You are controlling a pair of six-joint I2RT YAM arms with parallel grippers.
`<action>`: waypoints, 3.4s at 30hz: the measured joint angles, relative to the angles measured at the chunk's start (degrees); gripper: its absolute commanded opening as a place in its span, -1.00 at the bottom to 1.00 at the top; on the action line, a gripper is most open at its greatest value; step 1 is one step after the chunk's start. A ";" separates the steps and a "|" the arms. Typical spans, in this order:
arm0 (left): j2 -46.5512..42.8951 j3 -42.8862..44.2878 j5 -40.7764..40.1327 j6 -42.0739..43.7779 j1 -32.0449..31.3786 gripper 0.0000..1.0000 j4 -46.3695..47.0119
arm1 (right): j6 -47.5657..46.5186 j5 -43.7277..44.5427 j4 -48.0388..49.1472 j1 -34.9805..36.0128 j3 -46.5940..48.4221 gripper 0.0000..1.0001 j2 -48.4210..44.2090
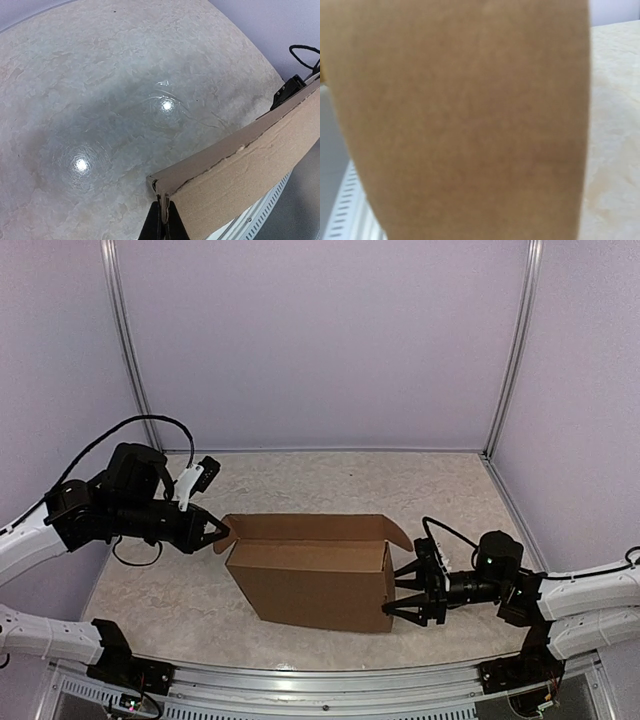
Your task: Fold the paper box
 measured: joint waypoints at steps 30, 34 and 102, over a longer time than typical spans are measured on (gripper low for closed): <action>5.38 -3.10 -16.70 -6.95 -6.71 -1.00 12.00 | -2.89 14.43 17.25 6.27 -3.02 -0.54 17.70; 5.38 -3.10 -19.87 -6.56 -8.11 -1.00 11.50 | -2.89 14.56 18.10 6.27 -3.02 -0.54 17.99; 12.68 -1.03 -35.43 -10.03 -20.92 -1.00 14.05 | 3.72 28.81 14.53 7.39 -7.58 0.99 -4.85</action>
